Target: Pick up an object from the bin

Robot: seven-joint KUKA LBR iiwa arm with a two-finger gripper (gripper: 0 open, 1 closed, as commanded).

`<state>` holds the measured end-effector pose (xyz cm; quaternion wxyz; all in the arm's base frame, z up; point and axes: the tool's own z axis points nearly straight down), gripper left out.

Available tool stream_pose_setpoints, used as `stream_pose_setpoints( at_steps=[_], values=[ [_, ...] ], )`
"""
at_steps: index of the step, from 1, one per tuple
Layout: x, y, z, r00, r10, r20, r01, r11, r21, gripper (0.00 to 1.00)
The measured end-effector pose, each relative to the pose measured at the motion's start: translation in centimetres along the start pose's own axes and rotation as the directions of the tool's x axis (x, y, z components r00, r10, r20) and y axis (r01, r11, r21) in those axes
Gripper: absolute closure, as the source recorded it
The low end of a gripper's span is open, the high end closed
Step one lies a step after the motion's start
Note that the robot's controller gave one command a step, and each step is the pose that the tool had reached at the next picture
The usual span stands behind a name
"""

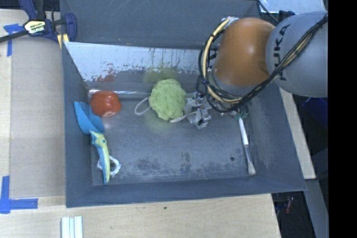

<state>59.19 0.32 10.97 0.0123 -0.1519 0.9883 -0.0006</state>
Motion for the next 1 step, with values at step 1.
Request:
stream_pose_setpoints(
  at_steps=[1],
  values=[
    [-0.15,-0.07,-1.04,1.000,0.001,0.007,-0.001,1.000,0.002,1.00]
  ],
)
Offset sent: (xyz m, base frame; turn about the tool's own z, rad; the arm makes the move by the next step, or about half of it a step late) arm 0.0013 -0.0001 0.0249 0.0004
